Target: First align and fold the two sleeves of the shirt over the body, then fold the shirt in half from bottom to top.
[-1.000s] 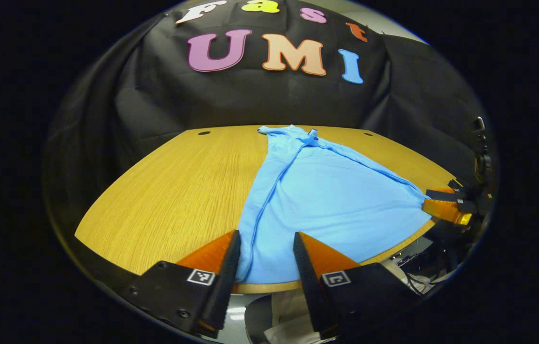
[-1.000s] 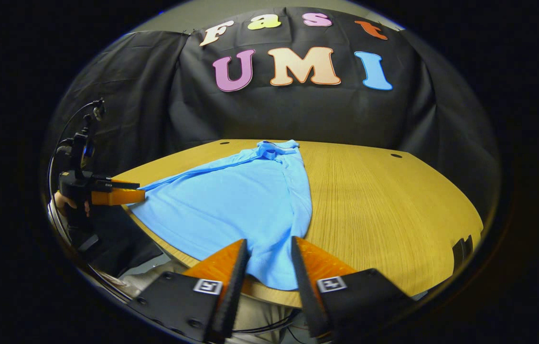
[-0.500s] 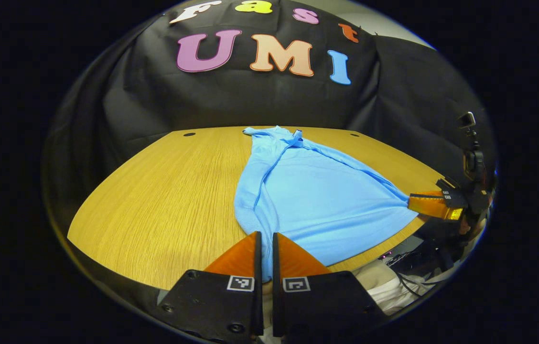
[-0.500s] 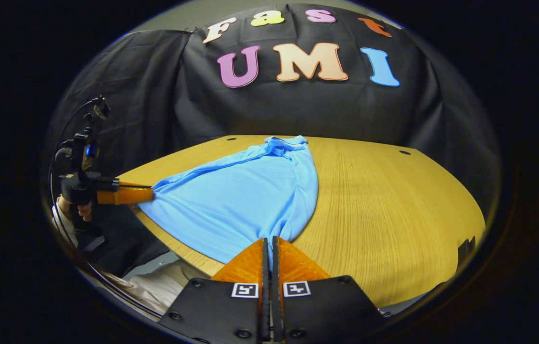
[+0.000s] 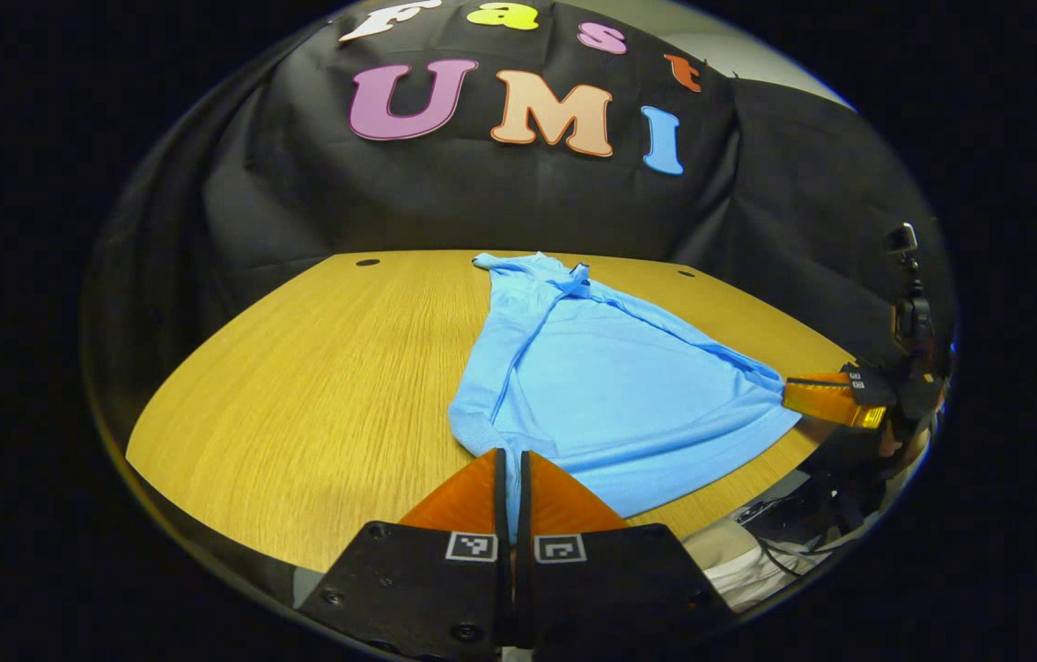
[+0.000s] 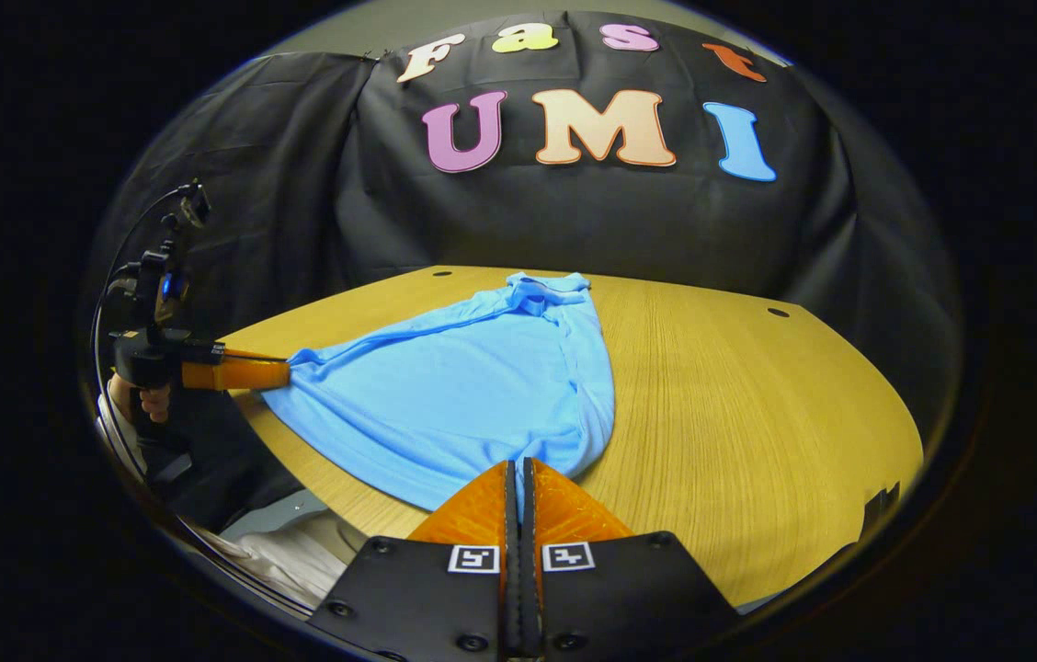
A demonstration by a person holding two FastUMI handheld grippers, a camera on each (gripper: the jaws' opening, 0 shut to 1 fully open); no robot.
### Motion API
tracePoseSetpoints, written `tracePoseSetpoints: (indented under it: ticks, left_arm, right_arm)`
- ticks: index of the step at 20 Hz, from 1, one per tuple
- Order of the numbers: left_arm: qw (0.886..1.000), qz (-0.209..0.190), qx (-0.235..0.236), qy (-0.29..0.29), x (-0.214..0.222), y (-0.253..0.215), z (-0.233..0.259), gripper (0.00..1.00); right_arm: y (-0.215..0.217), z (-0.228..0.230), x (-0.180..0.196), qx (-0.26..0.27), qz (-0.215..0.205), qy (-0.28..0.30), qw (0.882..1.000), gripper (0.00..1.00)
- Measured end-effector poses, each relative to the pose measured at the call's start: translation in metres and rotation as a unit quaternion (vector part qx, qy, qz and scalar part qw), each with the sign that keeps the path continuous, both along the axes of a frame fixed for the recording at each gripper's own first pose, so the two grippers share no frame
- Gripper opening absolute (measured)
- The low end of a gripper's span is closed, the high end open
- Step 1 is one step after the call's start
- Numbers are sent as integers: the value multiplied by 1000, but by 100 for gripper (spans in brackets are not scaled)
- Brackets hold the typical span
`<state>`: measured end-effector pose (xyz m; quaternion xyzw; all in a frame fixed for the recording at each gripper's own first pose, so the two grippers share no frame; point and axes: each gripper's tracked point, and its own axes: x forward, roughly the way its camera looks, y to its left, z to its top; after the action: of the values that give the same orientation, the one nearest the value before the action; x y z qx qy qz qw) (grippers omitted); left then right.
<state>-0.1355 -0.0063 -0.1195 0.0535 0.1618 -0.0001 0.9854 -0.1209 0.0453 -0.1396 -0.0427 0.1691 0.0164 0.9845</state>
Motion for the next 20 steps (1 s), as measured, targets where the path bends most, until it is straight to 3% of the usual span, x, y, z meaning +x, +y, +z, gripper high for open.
tracePoseSetpoints:
  ticks: [9, 20]
  left_arm:
    - [998, 2, -21, -53, 77, 19, 60, 0]
    - [996, 8, -30, -86, 191, 46, 135, 0]
  right_arm:
    - [-4, 42, 84, -10, 6, -20, 1000, 2]
    - [-46, 112, 205, 0, -25, -40, 999, 2]
